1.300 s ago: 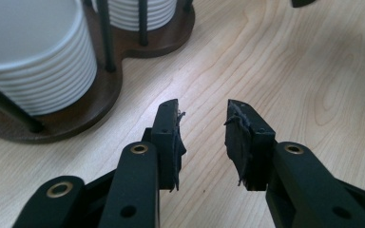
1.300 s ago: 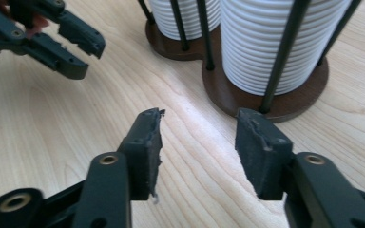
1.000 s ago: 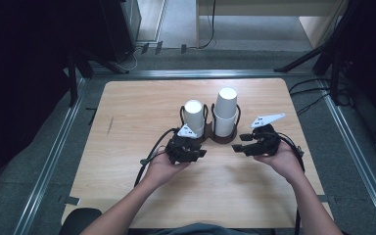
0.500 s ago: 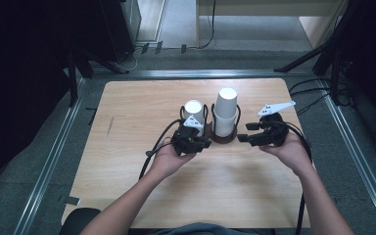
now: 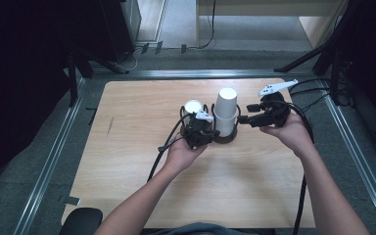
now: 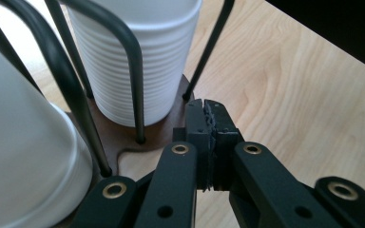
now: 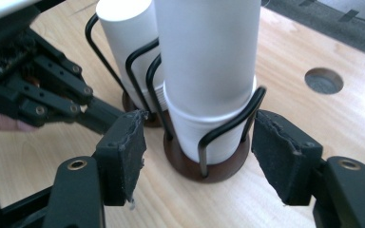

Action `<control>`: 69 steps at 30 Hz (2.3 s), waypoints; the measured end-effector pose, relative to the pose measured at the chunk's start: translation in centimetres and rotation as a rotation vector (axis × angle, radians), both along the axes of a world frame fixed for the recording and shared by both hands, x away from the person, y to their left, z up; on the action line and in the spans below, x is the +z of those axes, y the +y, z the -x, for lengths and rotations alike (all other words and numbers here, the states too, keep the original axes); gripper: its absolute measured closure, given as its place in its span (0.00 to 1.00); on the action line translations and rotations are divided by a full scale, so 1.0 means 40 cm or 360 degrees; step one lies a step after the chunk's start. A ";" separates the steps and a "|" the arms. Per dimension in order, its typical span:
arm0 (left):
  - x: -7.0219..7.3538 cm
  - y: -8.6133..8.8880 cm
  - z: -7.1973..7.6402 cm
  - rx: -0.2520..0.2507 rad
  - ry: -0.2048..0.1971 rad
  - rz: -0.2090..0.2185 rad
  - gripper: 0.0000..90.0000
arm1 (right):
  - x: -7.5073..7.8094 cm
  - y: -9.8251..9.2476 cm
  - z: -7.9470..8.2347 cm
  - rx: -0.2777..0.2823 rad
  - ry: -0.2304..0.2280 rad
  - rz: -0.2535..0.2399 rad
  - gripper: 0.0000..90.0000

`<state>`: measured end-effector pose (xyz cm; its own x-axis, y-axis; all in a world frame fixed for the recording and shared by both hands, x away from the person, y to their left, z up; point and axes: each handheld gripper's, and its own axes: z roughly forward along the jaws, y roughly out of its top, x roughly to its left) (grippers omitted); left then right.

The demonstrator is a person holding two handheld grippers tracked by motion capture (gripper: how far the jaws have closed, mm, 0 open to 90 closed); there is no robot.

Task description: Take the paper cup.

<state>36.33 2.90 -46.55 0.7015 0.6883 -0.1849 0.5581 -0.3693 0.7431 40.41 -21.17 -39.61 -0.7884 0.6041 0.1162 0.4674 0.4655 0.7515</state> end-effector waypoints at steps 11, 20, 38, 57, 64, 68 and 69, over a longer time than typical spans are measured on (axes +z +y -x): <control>0.009 -0.026 -0.034 0.0065 -0.0016 0.0030 1.00 | 0.038 0.042 -0.050 -0.0026 -0.0029 -0.0028 0.32; 0.015 -0.040 -0.051 0.0110 -0.0002 0.0051 1.00 | 0.049 0.081 -0.064 0.0016 -0.0066 0.0021 0.30; 0.014 -0.042 -0.053 0.0112 -0.0021 0.0052 0.98 | 0.046 0.136 -0.095 0.0017 -0.0078 0.0091 0.27; 0.013 -0.045 -0.051 0.0111 -0.0029 0.0053 0.97 | 0.061 0.157 -0.107 -0.0045 -0.0079 0.0124 0.36; 0.011 -0.047 -0.051 0.0112 -0.0032 0.0063 0.96 | 0.101 0.148 -0.104 -0.0037 -0.0085 0.0089 0.37; 0.012 -0.047 -0.051 0.0101 -0.0039 0.0054 0.96 | 0.117 0.144 -0.103 -0.0052 -0.0064 0.0080 0.37; 0.012 -0.047 -0.051 0.0101 -0.0039 0.0054 0.96 | 0.117 0.144 -0.103 -0.0052 -0.0064 0.0080 0.37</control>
